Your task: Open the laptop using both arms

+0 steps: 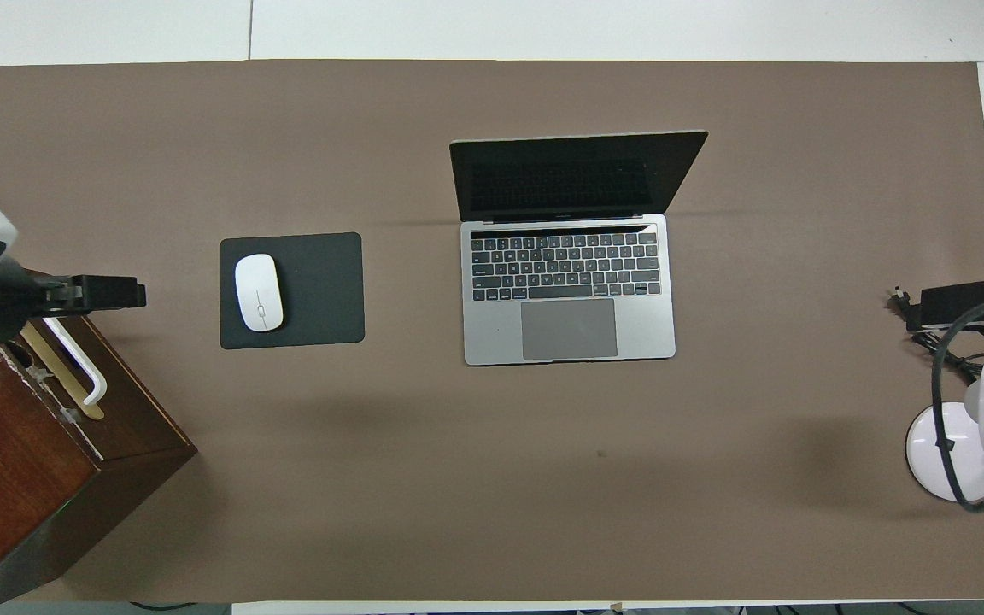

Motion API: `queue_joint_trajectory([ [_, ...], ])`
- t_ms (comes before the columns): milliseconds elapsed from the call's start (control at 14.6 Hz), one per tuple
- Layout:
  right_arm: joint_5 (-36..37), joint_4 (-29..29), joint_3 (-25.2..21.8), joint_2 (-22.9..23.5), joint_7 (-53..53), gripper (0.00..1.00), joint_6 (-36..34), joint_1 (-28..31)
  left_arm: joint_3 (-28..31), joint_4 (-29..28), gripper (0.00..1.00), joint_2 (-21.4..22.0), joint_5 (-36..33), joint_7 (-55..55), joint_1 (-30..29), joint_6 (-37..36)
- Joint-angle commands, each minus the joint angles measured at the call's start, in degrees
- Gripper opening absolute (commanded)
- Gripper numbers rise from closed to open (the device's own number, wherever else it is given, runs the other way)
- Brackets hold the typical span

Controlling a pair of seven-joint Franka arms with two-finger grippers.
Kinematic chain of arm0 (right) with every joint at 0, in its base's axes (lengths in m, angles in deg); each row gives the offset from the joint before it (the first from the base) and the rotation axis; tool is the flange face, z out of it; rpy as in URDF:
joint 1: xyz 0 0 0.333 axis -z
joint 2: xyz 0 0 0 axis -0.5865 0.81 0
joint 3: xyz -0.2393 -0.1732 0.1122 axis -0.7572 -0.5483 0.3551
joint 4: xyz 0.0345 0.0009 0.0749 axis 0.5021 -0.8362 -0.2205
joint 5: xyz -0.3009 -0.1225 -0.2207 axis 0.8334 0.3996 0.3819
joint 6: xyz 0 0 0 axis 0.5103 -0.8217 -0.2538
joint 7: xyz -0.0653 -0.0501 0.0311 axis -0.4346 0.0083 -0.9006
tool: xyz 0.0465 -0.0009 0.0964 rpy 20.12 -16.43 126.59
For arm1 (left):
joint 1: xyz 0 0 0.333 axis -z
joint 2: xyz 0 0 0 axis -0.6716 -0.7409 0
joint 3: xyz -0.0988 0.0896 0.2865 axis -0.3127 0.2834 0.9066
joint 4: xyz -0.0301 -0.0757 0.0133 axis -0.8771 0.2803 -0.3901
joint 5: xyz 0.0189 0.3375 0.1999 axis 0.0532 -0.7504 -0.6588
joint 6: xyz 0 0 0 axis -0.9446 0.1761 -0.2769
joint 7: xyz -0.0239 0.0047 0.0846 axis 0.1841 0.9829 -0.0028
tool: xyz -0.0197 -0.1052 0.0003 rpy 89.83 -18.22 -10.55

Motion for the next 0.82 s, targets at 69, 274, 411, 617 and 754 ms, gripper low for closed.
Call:
queue_joint_trajectory([
  [69, 0.33, -1.48, -0.09, -1.50, 1.12, 1.00, -1.51, 0.36, -0.60, 1.62, 1.00, 0.00, -1.16, -7.48, -5.56, -3.34],
  [274, 0.24, -1.30, -0.70, -1.41, 1.29, 1.00, -2.49, 1.15, -0.60, 3.20, 1.00, -0.70, -1.25, -7.50, -6.18, -3.70],
  [411, 0.24, -1.30, -1.23, -1.41, 1.38, 1.00, -2.57, 2.90, -0.68, 6.88, 1.00, -2.45, -1.25, -7.50, -6.10, -6.05],
  [617, 0.24, -1.39, -1.41, -1.49, 1.38, 1.00, -4.50, 5.72, -0.77, 15.05, 1.00, -5.88, -1.25, -7.50, -5.57, -13.17],
  [754, 0.24, -1.39, -1.41, -1.58, 1.29, 1.00, -6.69, 6.42, -0.95, 17.08, 1.00, -6.76, -1.34, -7.41, -5.39, -16.34],
])
